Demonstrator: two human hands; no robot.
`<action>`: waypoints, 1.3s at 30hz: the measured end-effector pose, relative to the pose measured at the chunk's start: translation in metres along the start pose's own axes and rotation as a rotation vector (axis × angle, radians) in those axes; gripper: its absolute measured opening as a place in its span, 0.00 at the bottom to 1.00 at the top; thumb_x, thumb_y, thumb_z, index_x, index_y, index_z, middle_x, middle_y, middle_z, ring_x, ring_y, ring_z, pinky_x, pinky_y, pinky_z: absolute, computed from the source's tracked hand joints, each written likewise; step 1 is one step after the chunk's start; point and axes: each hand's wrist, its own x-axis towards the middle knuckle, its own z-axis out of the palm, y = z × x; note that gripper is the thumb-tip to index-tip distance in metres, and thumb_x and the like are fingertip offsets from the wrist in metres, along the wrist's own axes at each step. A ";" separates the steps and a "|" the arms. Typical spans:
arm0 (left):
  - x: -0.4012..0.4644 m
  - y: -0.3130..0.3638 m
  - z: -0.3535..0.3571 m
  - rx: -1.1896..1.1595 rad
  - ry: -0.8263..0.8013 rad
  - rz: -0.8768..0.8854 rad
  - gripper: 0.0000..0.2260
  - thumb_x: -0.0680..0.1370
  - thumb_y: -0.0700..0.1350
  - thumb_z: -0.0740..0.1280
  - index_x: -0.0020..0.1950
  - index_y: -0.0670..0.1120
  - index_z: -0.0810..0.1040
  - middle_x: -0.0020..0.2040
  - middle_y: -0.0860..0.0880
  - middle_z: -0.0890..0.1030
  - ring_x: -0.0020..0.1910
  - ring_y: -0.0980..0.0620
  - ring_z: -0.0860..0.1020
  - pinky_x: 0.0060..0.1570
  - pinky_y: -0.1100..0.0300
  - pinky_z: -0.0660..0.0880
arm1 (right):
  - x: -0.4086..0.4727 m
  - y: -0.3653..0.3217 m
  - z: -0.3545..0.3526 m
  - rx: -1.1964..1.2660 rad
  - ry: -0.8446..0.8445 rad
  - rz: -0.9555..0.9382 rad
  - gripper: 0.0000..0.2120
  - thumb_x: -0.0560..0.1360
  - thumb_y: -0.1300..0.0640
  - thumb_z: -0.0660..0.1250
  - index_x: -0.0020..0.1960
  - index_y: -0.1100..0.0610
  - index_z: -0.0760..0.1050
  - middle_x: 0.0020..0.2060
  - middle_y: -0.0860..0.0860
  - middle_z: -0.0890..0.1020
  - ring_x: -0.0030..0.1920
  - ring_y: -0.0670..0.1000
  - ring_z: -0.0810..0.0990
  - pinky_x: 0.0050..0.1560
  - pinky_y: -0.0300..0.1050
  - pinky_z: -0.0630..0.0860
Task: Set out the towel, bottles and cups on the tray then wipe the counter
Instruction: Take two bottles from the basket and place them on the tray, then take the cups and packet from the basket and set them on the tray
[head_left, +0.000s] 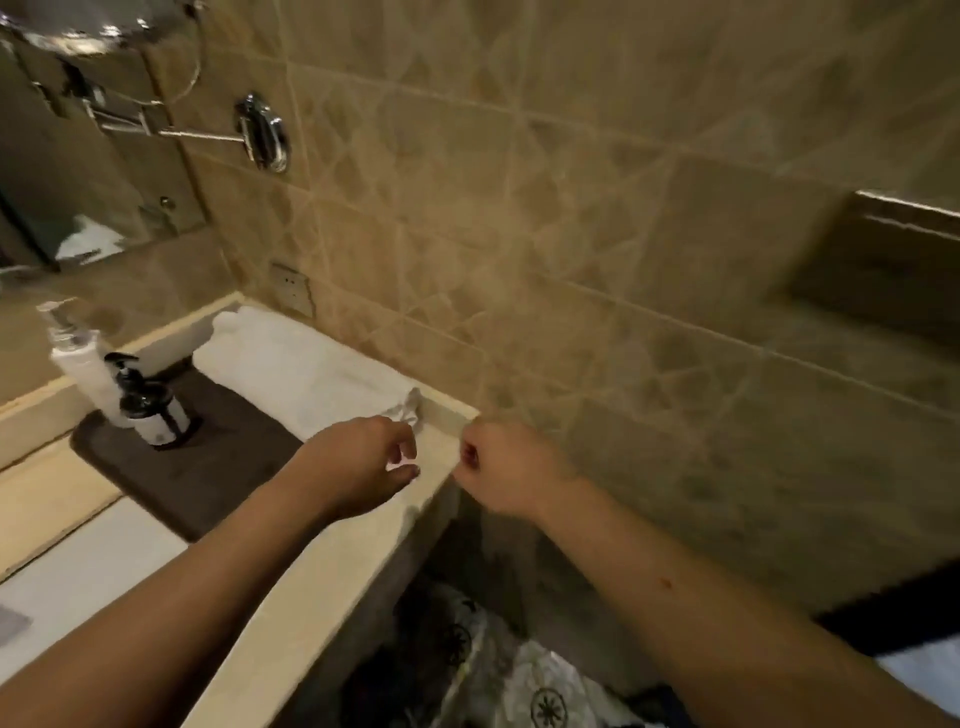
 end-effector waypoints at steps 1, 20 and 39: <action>-0.001 0.026 0.005 0.016 -0.001 0.041 0.08 0.78 0.56 0.67 0.53 0.55 0.79 0.48 0.56 0.80 0.45 0.55 0.78 0.45 0.57 0.75 | -0.027 0.016 -0.002 0.015 0.013 0.043 0.07 0.78 0.48 0.66 0.44 0.49 0.73 0.46 0.52 0.81 0.46 0.54 0.79 0.46 0.48 0.78; -0.103 0.548 0.134 0.182 -0.244 1.080 0.08 0.77 0.56 0.66 0.53 0.56 0.79 0.47 0.57 0.82 0.45 0.54 0.80 0.48 0.55 0.78 | -0.592 0.209 0.002 0.071 0.399 1.029 0.10 0.79 0.49 0.66 0.56 0.52 0.78 0.52 0.53 0.82 0.50 0.56 0.81 0.45 0.46 0.71; -0.119 0.913 0.303 0.155 -0.472 1.433 0.05 0.76 0.53 0.67 0.46 0.54 0.76 0.42 0.54 0.80 0.43 0.52 0.79 0.44 0.57 0.75 | -0.859 0.405 0.019 0.227 0.418 1.515 0.05 0.76 0.47 0.68 0.44 0.47 0.76 0.41 0.45 0.79 0.43 0.49 0.79 0.43 0.51 0.80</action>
